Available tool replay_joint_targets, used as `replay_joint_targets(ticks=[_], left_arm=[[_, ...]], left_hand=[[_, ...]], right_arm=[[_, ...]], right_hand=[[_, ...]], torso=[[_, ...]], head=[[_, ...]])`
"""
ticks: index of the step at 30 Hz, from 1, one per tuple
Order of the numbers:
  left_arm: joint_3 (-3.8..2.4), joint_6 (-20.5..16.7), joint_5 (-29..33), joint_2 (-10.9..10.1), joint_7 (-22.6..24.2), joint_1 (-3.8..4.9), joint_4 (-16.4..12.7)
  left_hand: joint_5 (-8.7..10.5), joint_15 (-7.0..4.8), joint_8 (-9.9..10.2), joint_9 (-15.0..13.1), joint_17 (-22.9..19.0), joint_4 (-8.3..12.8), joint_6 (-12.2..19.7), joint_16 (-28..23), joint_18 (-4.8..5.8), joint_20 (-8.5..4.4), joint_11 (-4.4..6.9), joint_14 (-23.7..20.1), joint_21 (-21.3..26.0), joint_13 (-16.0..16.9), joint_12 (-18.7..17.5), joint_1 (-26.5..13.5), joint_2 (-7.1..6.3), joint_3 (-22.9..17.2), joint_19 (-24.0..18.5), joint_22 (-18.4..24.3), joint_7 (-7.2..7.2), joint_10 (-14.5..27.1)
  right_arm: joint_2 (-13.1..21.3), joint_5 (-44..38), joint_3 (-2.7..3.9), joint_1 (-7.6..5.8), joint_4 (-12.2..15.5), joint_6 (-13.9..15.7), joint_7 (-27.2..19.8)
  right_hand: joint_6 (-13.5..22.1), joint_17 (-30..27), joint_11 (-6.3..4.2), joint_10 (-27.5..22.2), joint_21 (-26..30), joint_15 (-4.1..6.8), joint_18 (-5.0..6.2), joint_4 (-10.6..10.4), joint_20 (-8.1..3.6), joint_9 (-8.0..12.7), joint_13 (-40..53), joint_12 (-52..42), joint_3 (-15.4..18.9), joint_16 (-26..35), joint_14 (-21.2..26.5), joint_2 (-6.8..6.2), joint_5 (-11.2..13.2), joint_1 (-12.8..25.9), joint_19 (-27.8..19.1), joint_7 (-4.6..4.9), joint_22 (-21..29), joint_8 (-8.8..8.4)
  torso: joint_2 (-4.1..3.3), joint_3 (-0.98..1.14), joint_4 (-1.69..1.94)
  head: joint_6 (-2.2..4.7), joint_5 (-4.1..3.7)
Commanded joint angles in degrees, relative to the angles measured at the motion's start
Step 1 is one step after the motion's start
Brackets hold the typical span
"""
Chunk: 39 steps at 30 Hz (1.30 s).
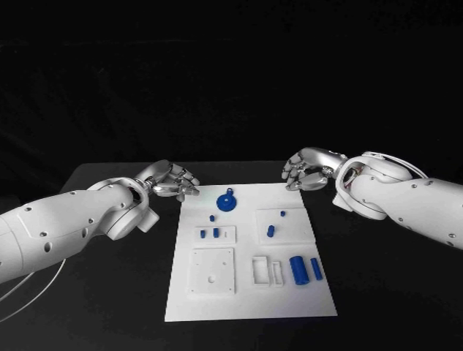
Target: Assemble the parts on the task board
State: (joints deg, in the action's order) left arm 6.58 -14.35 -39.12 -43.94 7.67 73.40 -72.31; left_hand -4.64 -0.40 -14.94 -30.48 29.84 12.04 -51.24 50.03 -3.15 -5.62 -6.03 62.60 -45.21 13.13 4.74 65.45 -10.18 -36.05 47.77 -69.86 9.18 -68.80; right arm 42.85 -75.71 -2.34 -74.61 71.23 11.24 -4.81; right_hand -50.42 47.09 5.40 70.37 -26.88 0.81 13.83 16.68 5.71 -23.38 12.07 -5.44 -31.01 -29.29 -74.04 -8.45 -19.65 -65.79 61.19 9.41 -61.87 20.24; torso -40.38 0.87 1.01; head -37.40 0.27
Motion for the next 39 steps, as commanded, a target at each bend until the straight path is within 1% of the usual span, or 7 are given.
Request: replay_joint_targets(ticks=[1, 5, 10, 17, 19, 25, 39], left_arm=[[-0.08, 0.9, 13.4, -1.2, 6.1, 0.1, -2.6], [-0.08, 1.6, 16.5, -2.0, 7.0, 0.09, -4.6], [-0.07, 1.8, 18.5, -2.4, 7.4, 0.07, -6.3], [-0.07, 0.6, 19.5, -2.5, 8.2, 0.07, -7.2], [-0.06, 0.4, 19.5, -2.5, 8.5, 0.07, -7.5], [-0.06, 0.1, 20.5, -2.6, 9.6, 0.06, -7.9], [-0.05, 0.7, 21.7, -2.4, 10.0, 0.06, -8.4]], left_hand=[[-0.48, 0.68, 0.0, 0.0, -1.3, 0.0, 1.0, -3.6, -0.25, 0.4, -0.29, -1.0, 1.9, -0.5, -0.8, -1.5, 0.08, 1.3, -1.3, 0.9, -0.18, 1.5], [-0.58, 1.28, 0.0, 0.0, -2.4, 0.2, 1.9, -8.0, 0.29, 0.93, -0.51, -1.2, 4.1, -1.5, -0.9, -2.6, 0.46, 2.6, -2.3, 1.8, -0.34, 3.0], [-0.79, 4.46, 0.0, 0.1, -4.0, 0.9, 2.6, -15.8, 1.35, 3.7, -0.43, -7.0, 8.7, -2.6, -0.9, -3.1, 1.17, 3.1, -7.4, 3.2, -0.54, 4.0], [-1.19, 8.59, 0.1, 0.5, -7.1, 1.4, 3.6, -25.2, 1.2, 7.86, -0.56, -17.4, 14.2, -4.6, -1.0, -3.0, 1.43, 3.3, -13.5, 5.0, -0.68, 6.2], [-1.22, 8.96, 0.1, 0.6, -7.5, 1.4, 3.9, -26.1, 1.16, 8.29, -0.68, -18.1, 15.0, -5.2, -1.0, -2.8, 1.23, 3.3, -14.2, 5.2, -0.75, 7.1], [-1.22, 9.34, 0.1, 0.9, -8.6, 0.9, 4.6, -28.9, 3.15, 9.13, -0.8, -22.0, 17.7, -6.9, -1.0, -2.3, 0.82, 3.7, -19.2, 4.9, -1.1, 9.5], [-1.34, 10.23, -0.4, 1.0, -8.3, 0.2, 4.1, -28.9, 2.67, 9.46, -3.15, -21.4, 17.4, -7.8, -0.6, -1.8, 1.31, 3.6, -18.5, 3.6, 0.8, 9.1]], right_arm=[[0.4, -12.2, -0.49, 0.53, 1.3, -0.8, 1.3], [0.5, -17.2, -0.86, 1.25, 2.3, -0.4, 2.4], [0.4, -21.8, -1.76, 1.86, 2.9, -0.2, 3.6], [0.0, -24.3, -2.3, 2.89, 3.3, -0.6, 4.6], [-0.3, -24.8, -2.45, 3.2, 3.1, -0.4, 4.8], [-1.2, -25.9, -2.63, 3.87, 2.5, 0.7, 5.9], [-2.8, -27.7, -3.32, 4.64, 1.7, 0.2, 7.0]], right_hand=[[-0.6, 2.5, -0.44, 0.3, -2.3, 0.67, 1.17, 0.0, -1.46, -0.2, 0.3, -0.2, -0.2, -2.8, -1.8, -0.13, 0.7, -0.8, 2.8, -0.06, -1.6, 0.23], [-1.1, 5.4, -1.02, 0.7, -5.3, 1.08, 1.17, 0.0, -3.08, -0.4, 0.7, -0.2, -0.6, -7.2, -4.0, -0.63, 1.8, -1.2, 5.9, -0.38, -3.9, 0.27], [-1.7, 8.9, -1.05, 0.7, -9.2, 1.26, 1.17, 0.0, -4.93, -0.5, 0.8, 0.4, -2.2, -12.9, -4.6, -0.96, 2.0, -1.0, 7.9, -0.58, -7.4, 0.12], [-2.2, 10.7, -0.89, 0.2, -12.0, 1.18, 1.17, -0.1, -5.76, -0.5, 0.4, 1.3, -4.1, -17.6, -4.4, -1.35, 3.0, -0.6, 9.3, -0.81, -10.2, -0.04], [-2.2, 10.9, -0.79, -0.1, -12.3, 1.08, 1.17, -0.1, -5.86, -0.5, 0.2, 1.5, -4.4, -18.3, -4.4, -1.42, 3.2, -0.5, 9.5, -0.84, -10.5, -0.09], [-2.1, 10.9, -0.5, -1.0, -12.6, 0.81, 1.17, -0.1, -5.94, -0.5, -0.3, 1.7, -5.1, -19.1, -4.0, -1.68, 3.8, -0.4, 9.5, -0.75, -10.9, -0.27], [-2.8, 10.4, -0.53, -0.8, -13.3, 0.83, 1.17, -0.6, -6.19, -0.5, -1.0, 1.3, -7.8, -21.1, -3.4, -2.05, 7.2, 0.3, 9.8, -0.72, -12.1, -0.18]], torso=[[-0.02, -0.03, -0.06], [-0.06, -0.07, -0.11], [-0.04, -0.12, -0.06], [-0.06, -0.1, -0.06], [-0.07, -0.1, -0.05], [-0.13, -0.06, -0.02], [-0.13, -0.05, -0.03]], head=[[0.28, -0.3], [0.46, -0.6], [0.86, -1.25], [0.99, -1.65], [0.98, -1.63], [0.8, -1.51], [0.55, -1.31]])
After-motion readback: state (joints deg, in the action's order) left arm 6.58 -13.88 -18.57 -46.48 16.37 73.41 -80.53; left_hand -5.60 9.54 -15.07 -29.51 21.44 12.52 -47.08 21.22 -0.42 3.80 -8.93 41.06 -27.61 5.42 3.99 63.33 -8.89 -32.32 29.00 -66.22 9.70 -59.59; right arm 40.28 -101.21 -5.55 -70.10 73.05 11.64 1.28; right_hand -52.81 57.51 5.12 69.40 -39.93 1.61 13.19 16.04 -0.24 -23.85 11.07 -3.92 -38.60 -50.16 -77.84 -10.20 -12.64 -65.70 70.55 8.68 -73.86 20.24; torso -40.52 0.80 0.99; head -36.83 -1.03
